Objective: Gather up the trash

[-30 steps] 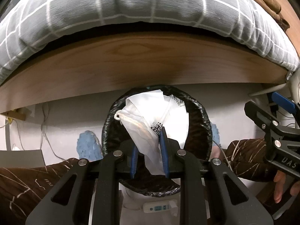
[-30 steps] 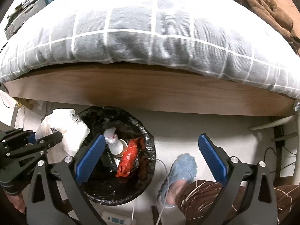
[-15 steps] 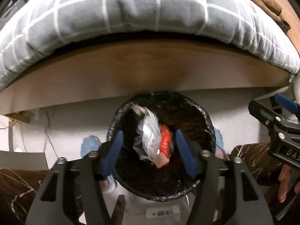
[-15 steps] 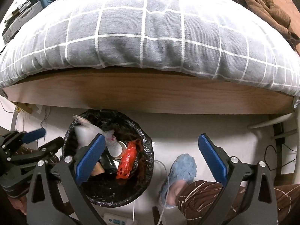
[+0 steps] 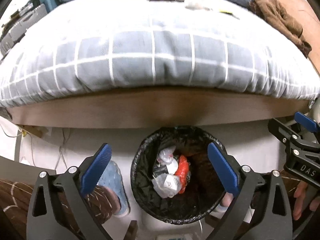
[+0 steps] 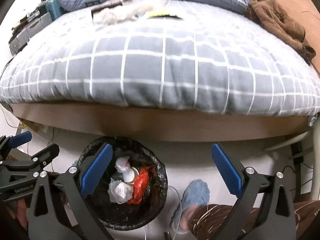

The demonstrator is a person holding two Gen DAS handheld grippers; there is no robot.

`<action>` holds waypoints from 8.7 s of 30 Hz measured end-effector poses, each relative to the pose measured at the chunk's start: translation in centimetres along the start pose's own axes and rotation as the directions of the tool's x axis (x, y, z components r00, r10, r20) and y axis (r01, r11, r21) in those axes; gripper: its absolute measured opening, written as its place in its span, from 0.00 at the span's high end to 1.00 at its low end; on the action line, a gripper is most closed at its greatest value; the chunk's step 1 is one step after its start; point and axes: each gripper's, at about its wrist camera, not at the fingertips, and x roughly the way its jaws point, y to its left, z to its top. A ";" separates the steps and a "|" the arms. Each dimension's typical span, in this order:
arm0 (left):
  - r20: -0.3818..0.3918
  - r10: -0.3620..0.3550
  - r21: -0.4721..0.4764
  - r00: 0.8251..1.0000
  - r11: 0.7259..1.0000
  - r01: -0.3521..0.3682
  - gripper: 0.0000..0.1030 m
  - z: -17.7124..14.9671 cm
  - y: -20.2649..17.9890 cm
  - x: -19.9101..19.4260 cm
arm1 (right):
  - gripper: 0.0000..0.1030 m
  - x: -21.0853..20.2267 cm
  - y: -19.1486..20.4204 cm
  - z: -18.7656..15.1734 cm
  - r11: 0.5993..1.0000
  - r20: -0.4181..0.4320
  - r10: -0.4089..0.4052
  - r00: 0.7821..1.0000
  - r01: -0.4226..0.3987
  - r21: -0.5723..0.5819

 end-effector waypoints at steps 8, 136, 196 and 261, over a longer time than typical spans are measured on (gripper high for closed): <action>0.069 0.007 -0.010 0.998 1.000 -0.006 0.06 1.5 0.4 -2.4 | 0.07 -2.7 0.3 2.4 1.000 0.085 -0.006 0.996 0.006 0.001; 0.196 0.005 -0.045 0.981 0.999 0.004 0.13 31.7 -0.3 5.1 | 0.82 6.2 -0.7 28.3 0.996 0.213 0.087 0.973 -0.092 0.014; 0.241 -0.033 -0.041 0.970 0.998 0.045 0.14 19.6 0.8 -5.6 | 0.82 -6.2 0.6 17.8 0.993 0.289 0.107 0.951 -0.117 0.016; -0.010 -0.054 -0.037 0.998 0.998 0.053 0.14 0.2 -0.3 -8.0 | 0.82 -8.7 2.9 0.0 0.995 0.026 0.099 0.995 -0.098 -0.036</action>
